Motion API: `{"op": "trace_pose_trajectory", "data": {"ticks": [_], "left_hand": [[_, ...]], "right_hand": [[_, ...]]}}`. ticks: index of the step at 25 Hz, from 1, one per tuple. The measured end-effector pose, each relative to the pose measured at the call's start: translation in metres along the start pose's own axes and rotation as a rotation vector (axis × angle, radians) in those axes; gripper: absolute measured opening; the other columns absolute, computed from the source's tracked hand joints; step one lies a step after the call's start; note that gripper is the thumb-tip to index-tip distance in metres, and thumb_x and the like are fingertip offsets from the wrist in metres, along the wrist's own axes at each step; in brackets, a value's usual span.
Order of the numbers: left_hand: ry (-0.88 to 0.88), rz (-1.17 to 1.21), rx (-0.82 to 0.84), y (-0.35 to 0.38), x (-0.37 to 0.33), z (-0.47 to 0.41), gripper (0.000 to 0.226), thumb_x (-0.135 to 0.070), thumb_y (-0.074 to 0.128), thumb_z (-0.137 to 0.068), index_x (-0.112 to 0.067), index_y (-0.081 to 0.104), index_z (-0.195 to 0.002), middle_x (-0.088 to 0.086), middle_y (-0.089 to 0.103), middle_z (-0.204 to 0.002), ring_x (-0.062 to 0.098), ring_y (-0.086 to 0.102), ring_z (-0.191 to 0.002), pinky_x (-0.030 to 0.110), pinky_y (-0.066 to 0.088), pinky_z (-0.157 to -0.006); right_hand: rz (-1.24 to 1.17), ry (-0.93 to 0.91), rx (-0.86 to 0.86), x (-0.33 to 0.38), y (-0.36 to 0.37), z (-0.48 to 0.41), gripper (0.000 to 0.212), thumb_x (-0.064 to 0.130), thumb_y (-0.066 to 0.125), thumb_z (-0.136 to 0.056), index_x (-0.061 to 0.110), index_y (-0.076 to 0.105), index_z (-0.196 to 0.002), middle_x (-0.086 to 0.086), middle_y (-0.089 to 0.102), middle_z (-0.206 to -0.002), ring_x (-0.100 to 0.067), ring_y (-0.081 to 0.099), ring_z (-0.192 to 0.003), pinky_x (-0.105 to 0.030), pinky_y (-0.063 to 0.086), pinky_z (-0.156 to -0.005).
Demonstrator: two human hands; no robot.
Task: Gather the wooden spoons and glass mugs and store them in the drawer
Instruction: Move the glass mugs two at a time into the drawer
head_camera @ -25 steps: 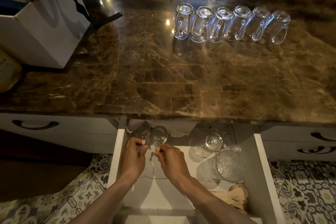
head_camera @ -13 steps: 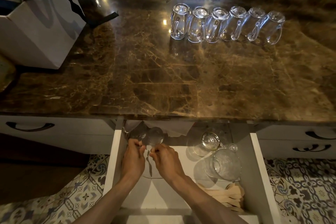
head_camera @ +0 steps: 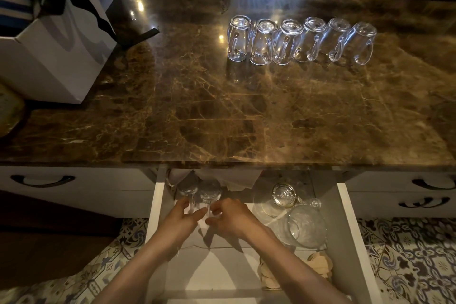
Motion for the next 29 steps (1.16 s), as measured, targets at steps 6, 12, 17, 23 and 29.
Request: {"op": "trace_pose_trajectory", "data": {"ticks": [6, 12, 17, 23, 29], "left_hand": [[0.136, -0.144, 0.153, 0.005, -0.056, 0.035, 0.055, -0.042, 0.064, -0.081, -0.034, 0.042, -0.131, -0.009, 0.050, -0.121, 0.012, 0.057, -0.109, 0.036, 0.047, -0.097], [0.387, -0.231, 0.230, 0.009, -0.145, 0.064, 0.051, -0.061, 0.056, -0.068, -0.039, 0.054, -0.114, -0.011, 0.064, -0.106, 0.001, 0.062, -0.098, 0.020, 0.050, -0.082], [0.498, -0.380, 0.245, 0.008, -0.184, 0.069, 0.050, -0.064, 0.055, -0.063, -0.042, 0.057, -0.108, -0.015, 0.065, -0.103, -0.005, 0.062, -0.093, 0.017, 0.050, -0.078], [0.635, 0.053, 0.008, -0.007, -0.268, 0.018, 0.019, -0.014, 0.056, -0.091, -0.010, 0.061, -0.110, -0.001, 0.065, -0.089, 0.001, 0.063, -0.064, 0.016, 0.053, -0.062], [0.667, 0.230, -0.071, -0.004, -0.312, -0.025, 0.017, -0.013, 0.053, -0.094, -0.012, 0.057, -0.110, -0.002, 0.060, -0.090, 0.011, 0.061, -0.074, 0.020, 0.053, -0.063]], "right_hand": [[0.004, -0.166, 0.102, 0.034, -0.044, 0.038, 0.023, 0.036, 0.058, -0.088, 0.021, 0.071, -0.100, -0.001, 0.072, -0.100, -0.014, 0.065, -0.090, -0.032, 0.053, -0.081], [-0.167, -0.314, -0.117, 0.066, -0.135, 0.074, 0.020, 0.046, 0.059, -0.085, 0.036, 0.068, -0.099, 0.018, 0.069, -0.090, 0.010, 0.062, -0.079, -0.012, 0.050, -0.065], [-0.366, -0.353, -0.312, 0.065, -0.196, 0.068, 0.011, 0.028, 0.067, -0.084, 0.027, 0.070, -0.095, 0.004, 0.072, -0.082, -0.014, 0.069, -0.080, -0.031, 0.057, -0.076], [-0.588, -0.381, -0.520, 0.066, -0.258, 0.053, 0.009, 0.012, 0.066, -0.086, 0.014, 0.068, -0.095, -0.003, 0.068, -0.077, -0.008, 0.061, -0.064, -0.016, 0.051, -0.058], [-0.569, -0.317, -0.792, 0.052, -0.308, 0.026, 0.024, 0.013, 0.065, -0.087, 0.007, 0.063, -0.109, -0.008, 0.067, -0.102, -0.019, 0.065, -0.091, -0.029, 0.055, -0.077]]}}
Point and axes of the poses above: each hand's wrist, its own z-axis away from the middle knuckle, its own y-axis out of the palm, x = y × z, the point moved 10 cm from there along -z, towards the middle knuckle
